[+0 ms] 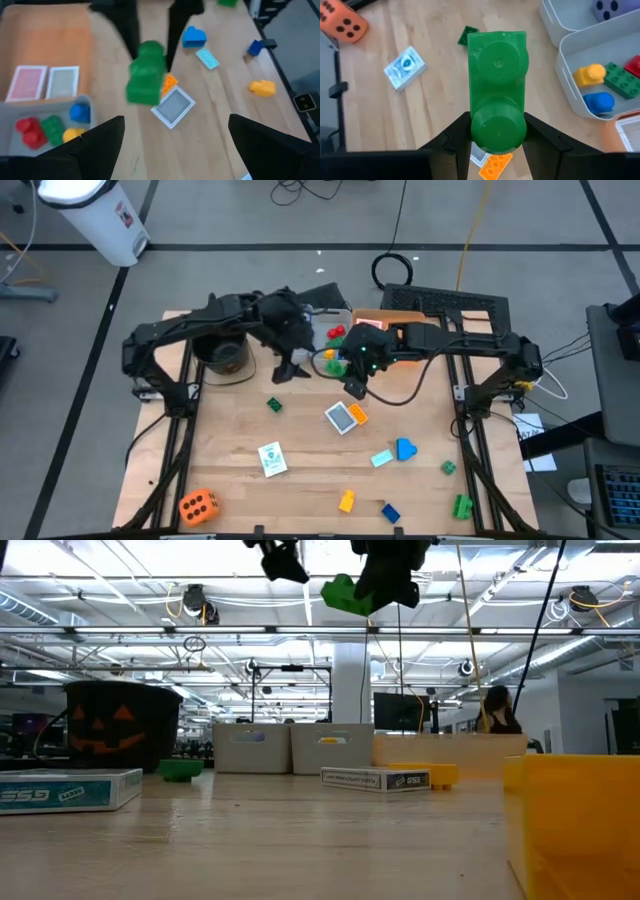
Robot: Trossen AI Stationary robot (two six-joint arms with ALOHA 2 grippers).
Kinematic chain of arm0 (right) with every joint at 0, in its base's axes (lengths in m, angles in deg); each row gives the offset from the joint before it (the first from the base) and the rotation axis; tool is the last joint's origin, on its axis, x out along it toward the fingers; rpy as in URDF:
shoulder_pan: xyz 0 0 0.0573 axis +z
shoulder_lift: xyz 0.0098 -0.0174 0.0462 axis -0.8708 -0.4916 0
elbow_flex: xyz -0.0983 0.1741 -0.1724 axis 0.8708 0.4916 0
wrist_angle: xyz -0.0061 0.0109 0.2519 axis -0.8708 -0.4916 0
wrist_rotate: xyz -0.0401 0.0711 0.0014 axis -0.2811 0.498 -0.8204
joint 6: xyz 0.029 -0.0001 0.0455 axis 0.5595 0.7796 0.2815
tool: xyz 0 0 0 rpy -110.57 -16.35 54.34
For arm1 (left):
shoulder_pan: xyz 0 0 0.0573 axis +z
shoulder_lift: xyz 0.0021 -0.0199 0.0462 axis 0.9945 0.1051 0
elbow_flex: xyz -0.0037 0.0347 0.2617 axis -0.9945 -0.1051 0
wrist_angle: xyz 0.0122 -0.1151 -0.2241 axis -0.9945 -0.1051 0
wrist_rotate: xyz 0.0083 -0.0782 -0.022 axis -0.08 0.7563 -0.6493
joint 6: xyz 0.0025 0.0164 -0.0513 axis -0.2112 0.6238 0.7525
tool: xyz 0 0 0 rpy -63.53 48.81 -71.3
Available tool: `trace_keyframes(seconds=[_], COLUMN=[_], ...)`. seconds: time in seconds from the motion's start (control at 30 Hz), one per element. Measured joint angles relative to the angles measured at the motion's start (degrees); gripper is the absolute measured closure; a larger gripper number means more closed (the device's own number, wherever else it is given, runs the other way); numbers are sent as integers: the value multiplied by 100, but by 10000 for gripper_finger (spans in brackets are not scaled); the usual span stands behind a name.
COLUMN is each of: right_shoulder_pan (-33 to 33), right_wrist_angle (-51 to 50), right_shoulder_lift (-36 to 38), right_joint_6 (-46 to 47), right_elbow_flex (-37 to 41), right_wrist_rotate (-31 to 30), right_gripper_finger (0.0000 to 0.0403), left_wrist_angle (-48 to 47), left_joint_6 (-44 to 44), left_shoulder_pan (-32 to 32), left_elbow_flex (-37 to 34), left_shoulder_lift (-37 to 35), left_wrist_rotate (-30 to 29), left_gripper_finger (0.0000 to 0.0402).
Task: Pick & Place Toys
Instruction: Put the green gamepiece into the right gray bin
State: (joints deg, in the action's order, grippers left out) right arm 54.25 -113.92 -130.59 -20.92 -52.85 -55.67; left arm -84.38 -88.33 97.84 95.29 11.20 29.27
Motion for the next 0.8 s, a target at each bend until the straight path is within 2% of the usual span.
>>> trace_keyframes(seconds=[0.37, 0.8], right_shoulder_pan=[2, 4], right_wrist_angle=[-25, 395], right_shoulder_lift=[-35, -38], right_joint_6=[-158, -346], right_elbow_flex=[4, 4], right_wrist_rotate=[136, 146], right_gripper_finger=[271, 271], left_wrist_angle=[-335, -226], left_joint_6=[-221, -271], left_shoulder_pan=[-241, -188], left_elbow_flex=[867, 923], left_shoulder_lift=[991, 1082], left_wrist_rotate=[-34, -322], left_gripper_finger=[39, 39])
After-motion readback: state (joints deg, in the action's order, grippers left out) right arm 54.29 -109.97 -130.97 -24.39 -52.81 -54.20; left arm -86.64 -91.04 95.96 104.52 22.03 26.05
